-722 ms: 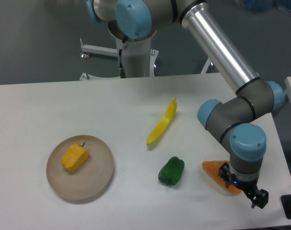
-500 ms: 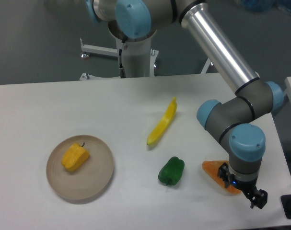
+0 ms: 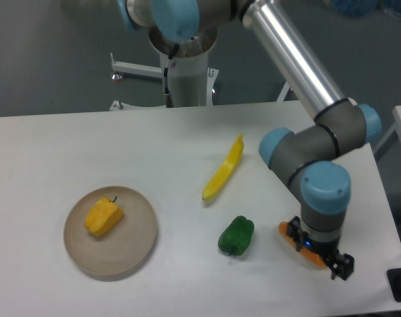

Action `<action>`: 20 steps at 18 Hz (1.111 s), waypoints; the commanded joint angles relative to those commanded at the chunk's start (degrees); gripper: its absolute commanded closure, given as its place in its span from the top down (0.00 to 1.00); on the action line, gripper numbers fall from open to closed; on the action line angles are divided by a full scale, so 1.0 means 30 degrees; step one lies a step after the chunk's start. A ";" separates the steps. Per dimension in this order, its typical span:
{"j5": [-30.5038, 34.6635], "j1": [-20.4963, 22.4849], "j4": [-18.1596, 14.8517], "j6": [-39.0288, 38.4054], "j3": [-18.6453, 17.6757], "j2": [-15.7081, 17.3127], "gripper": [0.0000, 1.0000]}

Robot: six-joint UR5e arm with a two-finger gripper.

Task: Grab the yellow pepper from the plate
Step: 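Move the gripper from beside the orange item over to the plate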

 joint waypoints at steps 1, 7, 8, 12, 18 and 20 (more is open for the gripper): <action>0.0000 -0.0293 -0.0087 -0.0702 -0.0761 0.0556 1.00; -0.1284 -0.2636 -0.1319 -0.6414 -0.3519 0.3137 1.00; -0.1811 -0.2929 -0.1290 -0.7176 -0.3841 0.3372 1.00; -0.4097 -0.3692 -0.1202 -0.9435 -0.5304 0.4455 1.00; -0.4219 -0.5595 -0.0910 -1.1722 -0.6889 0.5044 1.00; -0.4131 -0.6182 -0.0733 -1.2425 -0.7299 0.5015 1.00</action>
